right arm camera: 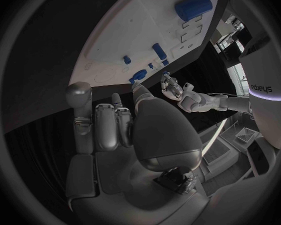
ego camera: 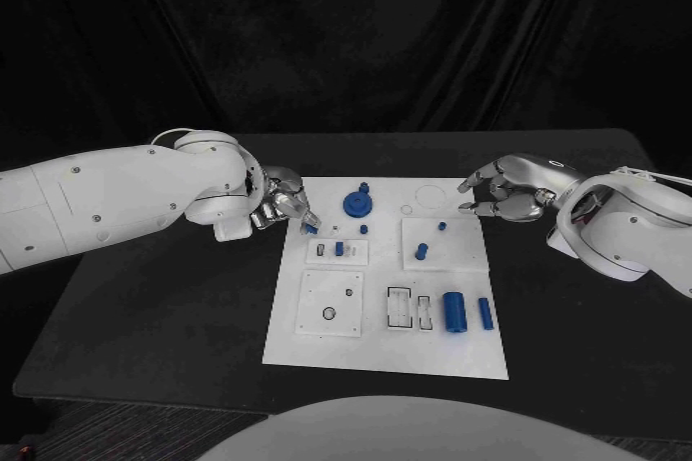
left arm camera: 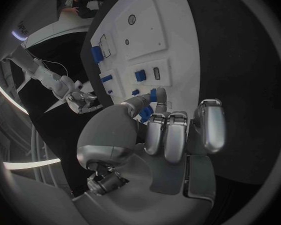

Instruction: Assemble the parts on the task board

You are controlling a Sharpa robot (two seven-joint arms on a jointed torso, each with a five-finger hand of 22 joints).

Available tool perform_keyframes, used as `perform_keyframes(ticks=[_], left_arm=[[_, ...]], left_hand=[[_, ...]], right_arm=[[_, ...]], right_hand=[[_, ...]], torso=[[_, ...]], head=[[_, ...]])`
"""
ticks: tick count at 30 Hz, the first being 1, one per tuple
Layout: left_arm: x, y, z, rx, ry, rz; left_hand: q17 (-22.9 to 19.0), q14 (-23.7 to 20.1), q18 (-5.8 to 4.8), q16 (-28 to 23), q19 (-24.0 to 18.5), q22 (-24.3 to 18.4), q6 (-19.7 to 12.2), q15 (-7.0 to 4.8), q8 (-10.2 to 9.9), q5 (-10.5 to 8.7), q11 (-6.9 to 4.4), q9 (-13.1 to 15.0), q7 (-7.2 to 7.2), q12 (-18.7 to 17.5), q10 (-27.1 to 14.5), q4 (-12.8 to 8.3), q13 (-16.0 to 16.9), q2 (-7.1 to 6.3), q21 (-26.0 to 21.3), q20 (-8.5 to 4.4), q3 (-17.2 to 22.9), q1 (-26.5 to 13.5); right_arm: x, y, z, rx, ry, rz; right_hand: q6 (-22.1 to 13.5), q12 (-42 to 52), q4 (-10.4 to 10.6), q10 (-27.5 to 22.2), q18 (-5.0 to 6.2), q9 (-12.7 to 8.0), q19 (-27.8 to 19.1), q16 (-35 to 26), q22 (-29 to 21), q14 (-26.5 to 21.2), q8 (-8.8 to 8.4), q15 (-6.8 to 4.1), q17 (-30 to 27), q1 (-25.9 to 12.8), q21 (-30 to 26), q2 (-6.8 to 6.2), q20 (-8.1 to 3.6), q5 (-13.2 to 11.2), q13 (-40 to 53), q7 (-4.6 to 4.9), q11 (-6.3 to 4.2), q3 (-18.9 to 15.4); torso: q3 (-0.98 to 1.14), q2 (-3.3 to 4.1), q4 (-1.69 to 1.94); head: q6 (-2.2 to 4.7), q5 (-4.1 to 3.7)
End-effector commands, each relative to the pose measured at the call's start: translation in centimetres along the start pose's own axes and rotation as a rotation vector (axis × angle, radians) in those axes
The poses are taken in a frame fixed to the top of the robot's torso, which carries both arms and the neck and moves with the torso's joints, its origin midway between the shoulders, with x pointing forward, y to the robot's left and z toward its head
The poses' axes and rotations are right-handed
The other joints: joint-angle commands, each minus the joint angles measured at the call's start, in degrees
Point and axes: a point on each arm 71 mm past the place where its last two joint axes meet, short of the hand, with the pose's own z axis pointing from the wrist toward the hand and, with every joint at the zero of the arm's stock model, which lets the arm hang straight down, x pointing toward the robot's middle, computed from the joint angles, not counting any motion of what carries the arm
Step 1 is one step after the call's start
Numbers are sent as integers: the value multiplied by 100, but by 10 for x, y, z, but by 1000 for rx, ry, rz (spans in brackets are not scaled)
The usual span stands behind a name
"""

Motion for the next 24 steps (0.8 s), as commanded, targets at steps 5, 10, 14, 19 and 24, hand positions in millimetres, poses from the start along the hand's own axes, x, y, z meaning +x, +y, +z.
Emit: perform_keyframes(ticks=[5,10,14,19,24], left_arm=[[6,0,0,-2,7,-26],[11,0,3,-2,19,-26],[14,0,5,1,26,-27],[18,0,8,2,38,-26],[23,2,10,-1,49,-29]], left_hand=[[1509,594,69,15,14,624,43,-28,-22,19,-33,-12,5,-23,386,-60,1291,-11,-33,-19,93,-62],[1509,594,72,15,7,619,43,-26,-26,21,-31,-14,8,-31,375,-47,1279,-1,-41,-18,103,-73],[1509,594,72,15,7,619,43,-26,-26,21,-31,-14,8,-31,375,-47,1279,-1,-41,-18,103,-73],[1509,594,73,15,3,616,43,-26,-28,21,-30,-15,9,-34,372,-39,1276,4,-46,-18,108,-78],[1509,594,76,15,-5,610,43,-25,-30,21,-29,-16,10,-40,364,-36,1267,5,-54,-17,111,-81]], right_arm=[[2,-1,-1,15,8,2],[2,-1,-1,15,8,2],[3,-1,-1,14,7,2],[3,-1,-1,14,8,3],[3,-1,-1,14,8,3]], right_hand=[[29,-29,-35,-25,74,-8,-38,-39,478,205,-23,41,229,39,-20,12,-14,29,587,-3,3,9],[30,-33,-40,-29,74,-9,-38,-44,478,203,-24,41,225,44,-21,12,-13,35,583,-3,3,11],[30,-33,-40,-29,74,-9,-38,-44,478,203,-24,41,225,44,-21,12,-13,35,583,-3,3,11],[31,-36,-44,-32,74,-11,-38,-45,478,202,-25,42,224,49,-23,12,-13,42,579,-3,3,12],[33,-33,-49,-29,75,-12,-41,-46,476,201,-26,42,223,54,-32,13,-12,53,583,-2,4,15]], torso=[[-3,2,0],[-2,1,-5],[0,-1,-2],[-4,-3,-8],[0,0,-4]], head=[[-1,8],[-1,11],[-1,20],[-1,26],[-1,25]])
